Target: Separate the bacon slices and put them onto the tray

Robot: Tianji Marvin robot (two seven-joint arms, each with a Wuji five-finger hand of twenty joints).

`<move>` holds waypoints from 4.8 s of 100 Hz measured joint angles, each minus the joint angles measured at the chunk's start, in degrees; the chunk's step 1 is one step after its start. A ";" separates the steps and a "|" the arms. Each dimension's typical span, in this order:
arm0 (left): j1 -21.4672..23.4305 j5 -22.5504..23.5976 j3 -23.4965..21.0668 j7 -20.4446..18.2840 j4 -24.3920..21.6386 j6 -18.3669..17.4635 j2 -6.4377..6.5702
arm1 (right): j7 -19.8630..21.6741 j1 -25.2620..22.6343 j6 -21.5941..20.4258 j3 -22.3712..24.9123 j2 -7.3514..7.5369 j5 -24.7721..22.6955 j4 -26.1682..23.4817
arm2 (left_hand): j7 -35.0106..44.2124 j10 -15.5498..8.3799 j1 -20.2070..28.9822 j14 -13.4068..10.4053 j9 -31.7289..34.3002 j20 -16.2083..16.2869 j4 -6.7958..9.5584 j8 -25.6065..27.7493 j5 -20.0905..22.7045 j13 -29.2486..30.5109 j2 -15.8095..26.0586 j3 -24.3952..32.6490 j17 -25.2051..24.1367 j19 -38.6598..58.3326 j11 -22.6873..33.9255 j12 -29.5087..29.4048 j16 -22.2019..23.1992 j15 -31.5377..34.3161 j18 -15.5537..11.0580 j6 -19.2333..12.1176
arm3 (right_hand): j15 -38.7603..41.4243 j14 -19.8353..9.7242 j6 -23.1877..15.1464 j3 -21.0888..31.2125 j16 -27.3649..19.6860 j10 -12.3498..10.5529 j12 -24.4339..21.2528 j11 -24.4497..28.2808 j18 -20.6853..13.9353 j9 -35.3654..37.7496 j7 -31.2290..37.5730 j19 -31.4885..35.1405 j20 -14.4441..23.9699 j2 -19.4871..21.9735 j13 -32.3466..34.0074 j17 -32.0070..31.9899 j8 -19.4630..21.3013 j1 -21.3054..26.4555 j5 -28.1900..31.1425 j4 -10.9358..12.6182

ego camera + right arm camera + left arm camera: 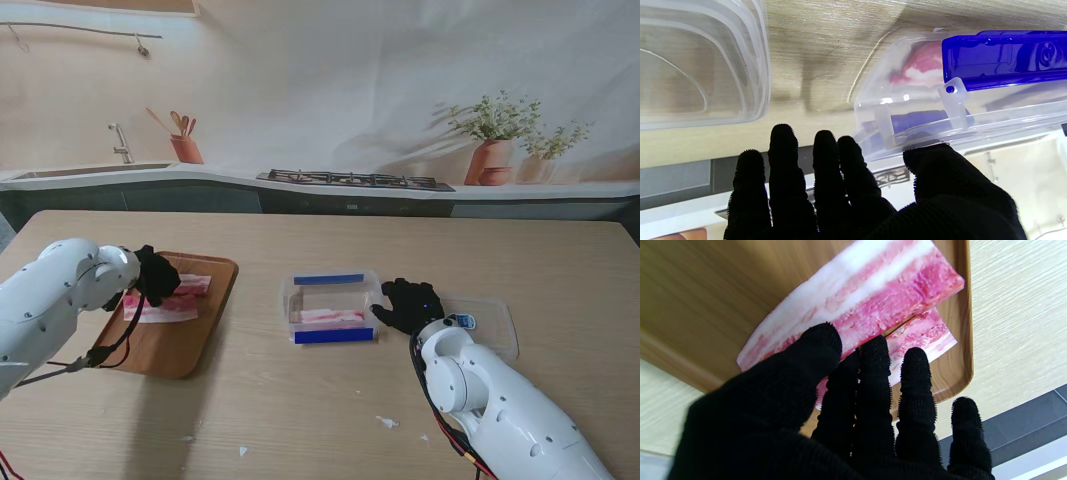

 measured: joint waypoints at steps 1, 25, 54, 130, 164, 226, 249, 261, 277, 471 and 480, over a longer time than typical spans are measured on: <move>-0.05 -0.01 0.09 0.00 0.06 0.02 0.00 | 0.00 0.00 0.00 0.00 0.00 0.00 0.00 | 0.00 -0.01 0.00 0.00 -0.03 0.00 0.00 -0.09 -0.01 0.00 0.00 0.00 0.00 0.00 0.00 0.00 0.00 0.00 0.00 -0.06 | 0.00 0.00 0.00 0.00 0.00 0.00 0.00 0.00 0.00 0.00 0.00 0.00 0.00 0.00 0.00 0.00 0.00 0.00 0.00 0.00; -0.33 -0.65 0.98 0.18 0.75 0.47 -0.03 | 0.00 0.00 0.00 0.00 -0.01 0.03 0.03 | 0.00 -0.13 0.00 -0.01 -0.24 0.00 0.00 -1.46 -0.07 0.00 0.00 -0.07 0.00 -0.02 0.00 -0.08 0.00 0.00 0.00 -0.32 | 0.00 0.00 0.00 0.00 0.00 0.00 0.00 0.00 0.01 0.00 0.00 0.00 0.00 0.00 0.00 0.00 0.00 0.00 0.00 0.00; 1.60 0.16 -2.43 -1.09 -0.74 0.47 -0.11 | -0.04 0.06 0.02 -0.07 -0.02 0.10 0.11 | -0.27 -0.14 -0.18 -0.01 -3.26 0.00 0.00 -4.13 -0.09 -0.03 0.00 -0.32 -0.05 -3.03 1.91 -5.12 -0.86 -1.51 0.00 -0.61 | 0.00 0.00 0.00 0.00 0.00 0.00 0.00 0.00 0.01 0.00 0.00 0.00 0.00 0.00 0.00 0.00 0.00 0.00 0.00 0.00; 10.62 7.13 -20.45 -5.51 -13.98 -6.28 -0.15 | -0.19 0.06 -0.07 -0.03 -0.12 0.25 0.30 | -26.57 -0.05 -12.91 -0.38 -36.29 3.55 2.76 -15.10 -17.56 -20.92 2.99 -14.49 -0.55 -15.38 0.41 -29.56 -8.95 -17.46 0.00 2.81 | 0.01 0.00 -0.01 -0.01 0.00 0.00 0.00 0.00 0.01 0.00 0.00 0.00 0.00 0.00 0.00 0.00 0.00 0.00 -0.02 0.00; 14.15 -6.21 -22.29 -6.37 -25.87 -1.92 -0.78 | -0.24 0.04 -0.23 0.03 -0.14 0.36 0.37 | -27.22 -0.05 -12.82 0.18 -28.96 5.06 2.75 -14.69 -16.47 -15.35 7.27 -15.16 -0.45 -8.75 4.13 -23.20 -3.65 -8.72 0.00 4.03 | 0.01 0.00 -0.03 -0.01 0.00 0.00 0.00 0.00 0.01 0.00 -0.03 0.00 0.00 0.00 0.00 0.00 0.00 0.00 -0.04 0.00; -4.46 -25.39 14.12 0.92 -23.59 16.30 -6.90 | -0.75 -0.64 -1.51 1.08 -0.37 1.11 0.51 | -23.22 0.78 -9.89 1.79 -16.78 4.95 2.75 -14.42 -4.77 -5.76 8.18 -11.16 1.06 -0.27 5.16 -23.13 -2.19 -2.92 0.11 3.34 | 0.01 0.00 -0.62 -0.15 0.00 0.00 0.00 0.00 0.01 0.00 -0.48 0.00 0.00 0.00 0.00 0.00 -0.80 0.00 -0.04 0.00; -8.09 -27.87 21.58 1.14 -21.43 20.46 -9.77 | -0.80 -0.79 -1.85 1.26 -0.38 1.27 0.49 | -23.21 0.78 -8.63 1.79 -15.55 4.39 2.75 -14.41 -4.73 -3.71 8.21 -10.58 1.06 0.49 5.66 -23.12 -2.15 -2.08 0.11 3.30 | 0.02 0.01 -1.80 -0.15 0.00 0.00 0.00 0.00 0.01 0.00 -0.68 0.00 0.00 0.00 0.00 0.01 -0.84 0.01 -0.04 0.00; -9.10 -29.17 24.03 1.11 -20.43 22.29 -10.77 | -0.84 -0.84 -1.91 1.29 -0.38 1.34 0.48 | -24.43 1.66 -8.64 1.94 -14.61 4.19 2.75 -15.23 -3.84 -2.91 7.78 -9.88 1.06 1.24 5.60 -23.72 -2.14 -2.08 0.11 3.84 | 0.02 0.01 -1.83 -0.15 0.00 0.00 0.00 0.00 0.01 0.00 -0.68 0.00 0.00 0.00 0.00 0.01 -0.84 0.01 -0.04 0.00; -11.08 -30.50 28.24 0.61 -18.99 24.51 -11.90 | -0.81 -0.81 -1.94 1.20 -0.36 1.43 0.48 | -25.33 2.70 -8.64 2.54 -13.95 3.20 2.75 -15.73 -2.28 -2.12 7.28 -9.24 1.06 1.25 4.94 -25.15 -2.18 -2.82 0.11 4.51 | 0.02 0.01 -1.83 -0.15 0.01 0.00 0.00 0.00 0.01 0.00 -0.76 0.00 0.00 0.00 0.00 0.01 -0.84 0.03 -0.04 0.00; -8.83 -40.78 28.18 3.35 -18.60 46.42 -17.46 | -0.62 -0.99 -1.78 1.19 -0.36 1.85 0.22 | -29.08 9.70 -7.12 9.25 -17.45 7.09 2.75 -18.55 -1.38 -2.79 11.41 -10.66 23.52 19.51 5.05 -29.53 -6.65 -3.58 6.55 10.75 | 0.90 0.13 -1.66 0.04 0.29 0.07 0.00 0.00 1.30 0.63 -0.85 1.66 0.56 0.00 2.62 3.26 -0.85 0.07 -0.04 0.00; -9.08 -41.05 28.69 3.57 -16.92 46.77 -18.35 | -0.62 -1.02 -1.78 1.22 -0.36 1.91 0.21 | -29.08 9.81 -7.11 9.31 -17.45 7.09 2.75 -18.55 -1.38 -2.79 11.41 -10.98 22.79 18.72 4.95 -29.53 -6.65 -3.67 6.58 10.85 | 0.90 0.13 -1.66 0.04 0.29 0.09 0.00 0.00 1.30 0.63 -0.85 1.70 0.56 0.00 2.62 3.41 -0.85 0.07 -0.04 0.00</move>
